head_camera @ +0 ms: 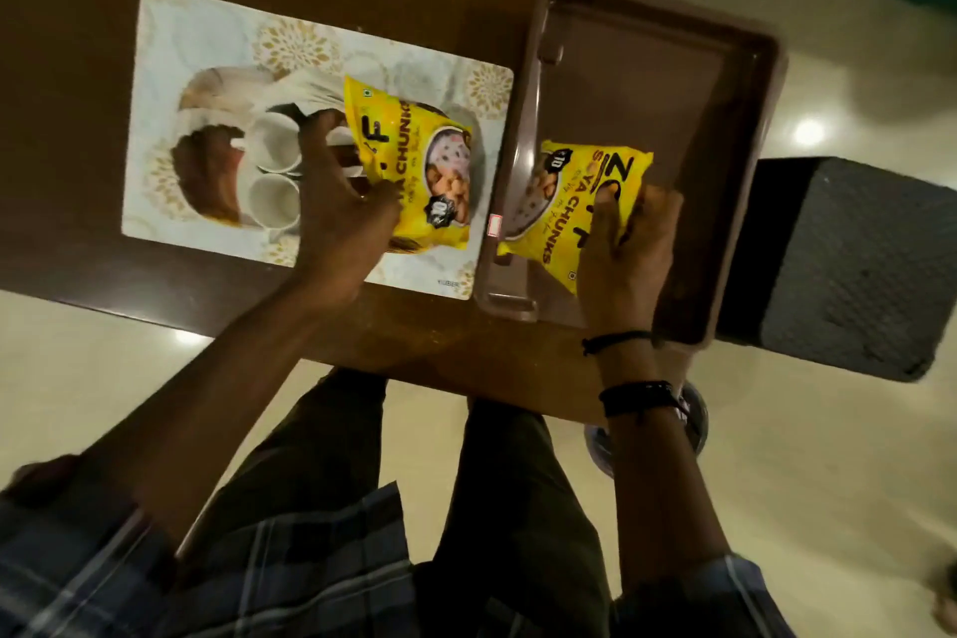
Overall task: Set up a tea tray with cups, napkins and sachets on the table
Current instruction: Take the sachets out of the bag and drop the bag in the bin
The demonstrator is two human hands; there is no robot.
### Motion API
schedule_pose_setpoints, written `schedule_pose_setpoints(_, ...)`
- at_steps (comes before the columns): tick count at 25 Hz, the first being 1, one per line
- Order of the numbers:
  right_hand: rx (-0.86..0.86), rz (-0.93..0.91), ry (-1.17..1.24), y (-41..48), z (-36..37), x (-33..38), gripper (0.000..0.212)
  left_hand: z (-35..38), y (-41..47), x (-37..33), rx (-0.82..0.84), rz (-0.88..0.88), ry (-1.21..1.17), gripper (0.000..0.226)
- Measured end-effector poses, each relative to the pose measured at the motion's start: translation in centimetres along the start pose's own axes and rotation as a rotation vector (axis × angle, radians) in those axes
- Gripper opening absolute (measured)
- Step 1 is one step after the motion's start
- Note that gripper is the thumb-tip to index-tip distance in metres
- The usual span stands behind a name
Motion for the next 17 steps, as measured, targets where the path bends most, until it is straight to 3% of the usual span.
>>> schedule_pose_setpoints(3,0.083,-0.007,0.183,-1.4,4.2,1.4,0.007,-5.6,1.6,3.0,-0.130,-0.063,0.106,0.051)
schedule_pose_setpoints(5,0.132,0.058,0.141,-2.1,7.4,0.9,0.015,-8.2,2.8,5.0,-0.143,-0.085,0.210,0.050)
schedule_pose_setpoints(11,0.152,0.333,-0.077,-1.6,13.9,-2.2,0.024,-11.7,4.0,9.0,-0.115,-0.215,0.144,0.035)
schedule_pose_setpoints(17,0.177,0.225,-0.286,-1.1,15.2,-1.7,0.065,-12.8,5.0,10.8,-0.066,-0.251,0.087,0.028)
Point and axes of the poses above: each hand's wrist, its own y-axis towards the middle knuckle, its own z-axis out of the palm, x = y × z, the point moved 4 cm from there along y, towards the middle knuckle, and after that the axes turned 13 degrees about y, right-handed, at the moved point
